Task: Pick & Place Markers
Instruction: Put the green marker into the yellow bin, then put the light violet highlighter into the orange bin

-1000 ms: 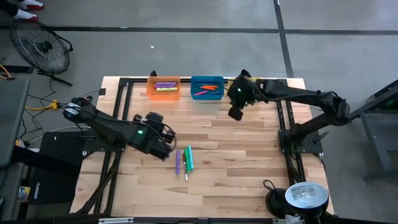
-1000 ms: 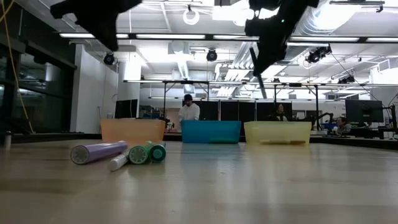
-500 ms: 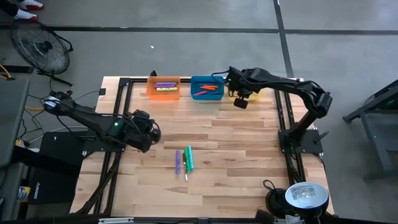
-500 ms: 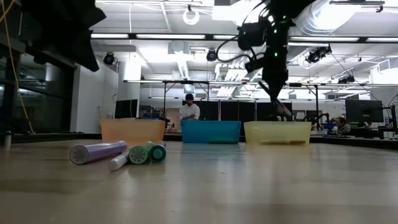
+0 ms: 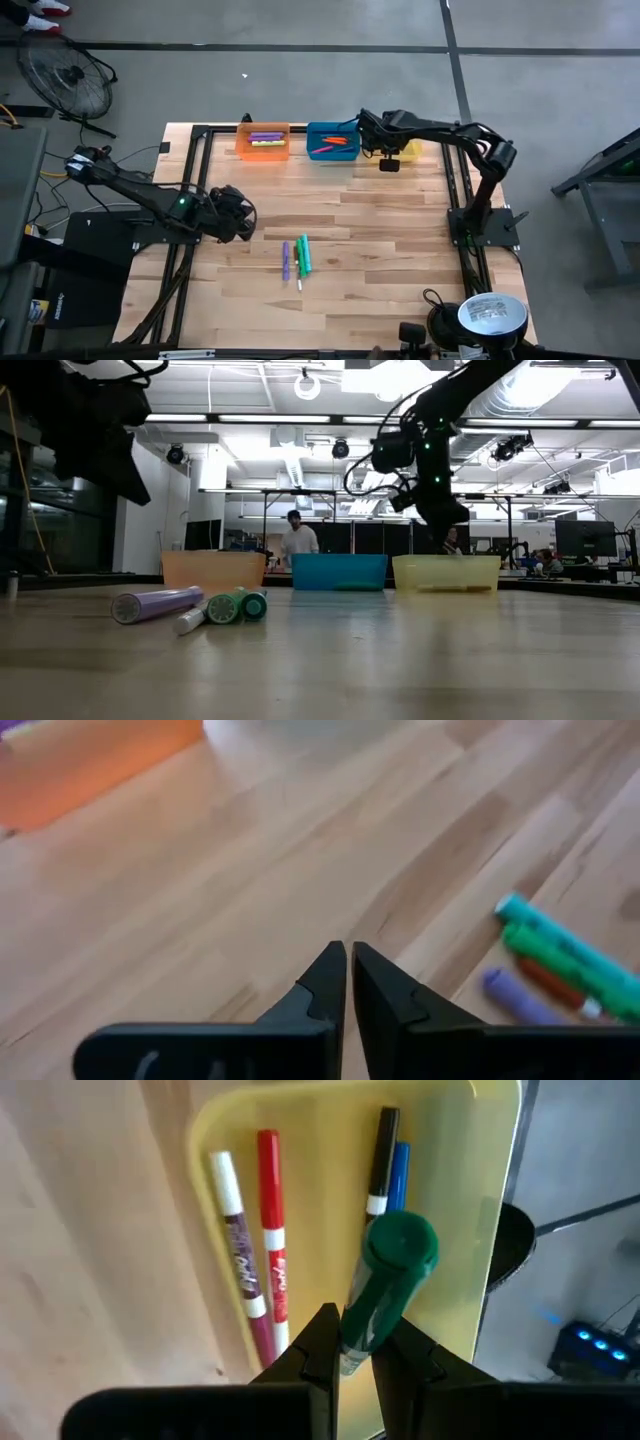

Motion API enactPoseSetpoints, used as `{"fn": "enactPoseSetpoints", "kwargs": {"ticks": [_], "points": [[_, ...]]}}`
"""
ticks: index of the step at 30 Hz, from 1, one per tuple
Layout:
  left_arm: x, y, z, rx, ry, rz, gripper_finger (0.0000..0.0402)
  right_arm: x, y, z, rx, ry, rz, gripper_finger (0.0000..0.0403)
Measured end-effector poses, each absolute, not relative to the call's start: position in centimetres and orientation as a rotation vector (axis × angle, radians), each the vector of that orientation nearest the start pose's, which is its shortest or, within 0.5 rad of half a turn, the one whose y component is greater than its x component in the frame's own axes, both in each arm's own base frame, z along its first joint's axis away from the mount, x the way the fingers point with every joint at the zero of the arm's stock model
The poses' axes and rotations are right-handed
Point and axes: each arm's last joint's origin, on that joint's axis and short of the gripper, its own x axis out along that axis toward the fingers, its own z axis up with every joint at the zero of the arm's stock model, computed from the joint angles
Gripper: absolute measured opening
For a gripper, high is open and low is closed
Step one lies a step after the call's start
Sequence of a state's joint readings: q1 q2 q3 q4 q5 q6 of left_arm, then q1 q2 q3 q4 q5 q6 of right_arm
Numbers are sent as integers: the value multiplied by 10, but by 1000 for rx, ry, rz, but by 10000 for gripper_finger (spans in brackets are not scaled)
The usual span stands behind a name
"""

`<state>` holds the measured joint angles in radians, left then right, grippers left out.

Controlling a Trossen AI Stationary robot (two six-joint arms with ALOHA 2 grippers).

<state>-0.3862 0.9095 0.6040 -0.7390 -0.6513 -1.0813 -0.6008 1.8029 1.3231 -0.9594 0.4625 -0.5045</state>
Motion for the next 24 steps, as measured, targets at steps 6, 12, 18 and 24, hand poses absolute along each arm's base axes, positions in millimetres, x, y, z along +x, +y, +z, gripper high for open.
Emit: {"fn": "enactPoseSetpoints", "kwargs": {"ticks": [6, 12, 18, 24], "points": [[147, -42, 213, -443, 707, 645, 17, 263, -220, 201, -236, 1686, -488, 29], [148, -42, 214, -434, 717, 619, 17, 255, -233, 197, -190, 1668, -440, 29], [148, -43, 213, -432, 727, 612, 17, 252, -240, 195, -177, 1638, -467, 79], [148, -43, 213, -426, 729, 609, 17, 255, -242, 195, -169, 1591, -495, 110]]}}
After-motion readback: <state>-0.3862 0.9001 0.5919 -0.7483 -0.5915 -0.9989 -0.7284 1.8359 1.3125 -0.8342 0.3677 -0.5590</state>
